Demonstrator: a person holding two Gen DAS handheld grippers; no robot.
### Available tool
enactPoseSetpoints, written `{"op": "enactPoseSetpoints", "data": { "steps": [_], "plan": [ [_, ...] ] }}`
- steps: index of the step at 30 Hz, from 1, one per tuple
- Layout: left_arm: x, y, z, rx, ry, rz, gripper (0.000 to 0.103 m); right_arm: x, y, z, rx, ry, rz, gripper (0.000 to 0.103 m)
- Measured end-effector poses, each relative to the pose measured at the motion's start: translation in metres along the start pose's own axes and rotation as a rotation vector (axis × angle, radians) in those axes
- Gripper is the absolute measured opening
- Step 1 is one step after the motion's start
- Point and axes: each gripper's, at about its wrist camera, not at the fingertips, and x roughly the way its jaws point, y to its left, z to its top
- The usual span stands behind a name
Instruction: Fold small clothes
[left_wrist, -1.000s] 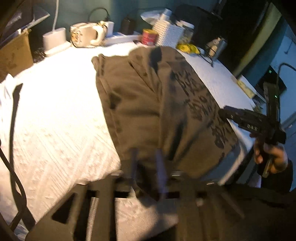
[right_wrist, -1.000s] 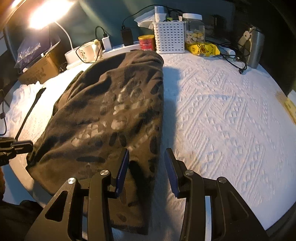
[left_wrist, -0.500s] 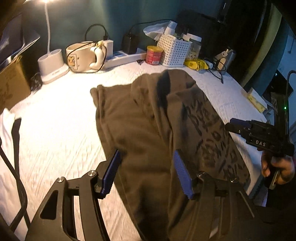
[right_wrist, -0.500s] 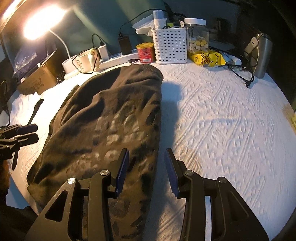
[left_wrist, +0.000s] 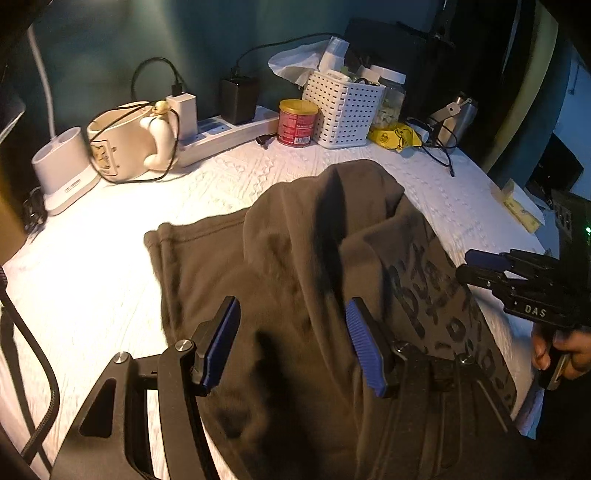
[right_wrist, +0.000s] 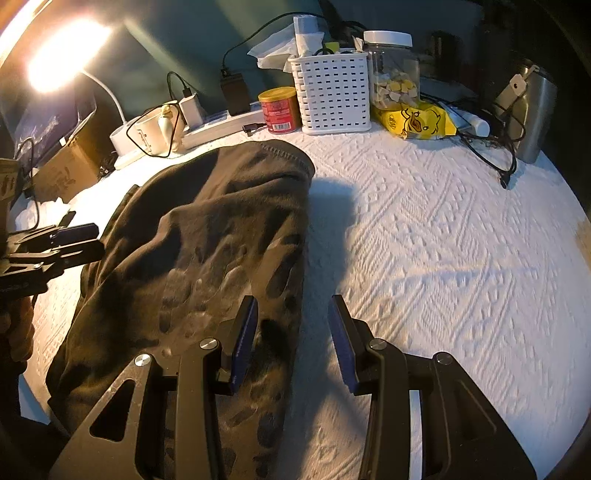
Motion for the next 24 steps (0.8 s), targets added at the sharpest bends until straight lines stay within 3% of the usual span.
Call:
{"op": "enactPoseSetpoints", "data": {
  "steps": [6, 8, 10, 19, 24],
  "plan": [
    [0.026, 0.007, 0.015, -0.001, 0.013, -0.033, 0.055, 0.009, -0.005, 0.010, 0.002, 0.009, -0.001, 0.042],
    [0.033, 0.013, 0.018, -0.009, 0.027, -0.041, 0.023, 0.011, -0.005, 0.014, 0.000, 0.009, -0.002, 0.042],
    [0.033, 0.019, 0.020, -0.027, 0.019, -0.058, 0.012, 0.012, -0.005, 0.016, -0.003, 0.007, -0.001, 0.042],
    [0.011, 0.025, 0.026, -0.010, -0.027, -0.072, 0.008, 0.022, -0.020, 0.051, 0.055, -0.042, 0.040, 0.042],
    [-0.002, 0.029, 0.031, 0.005, -0.052, -0.067, 0.007, 0.044, -0.031, 0.082, 0.121, -0.063, 0.134, 0.042]
  ]
}}
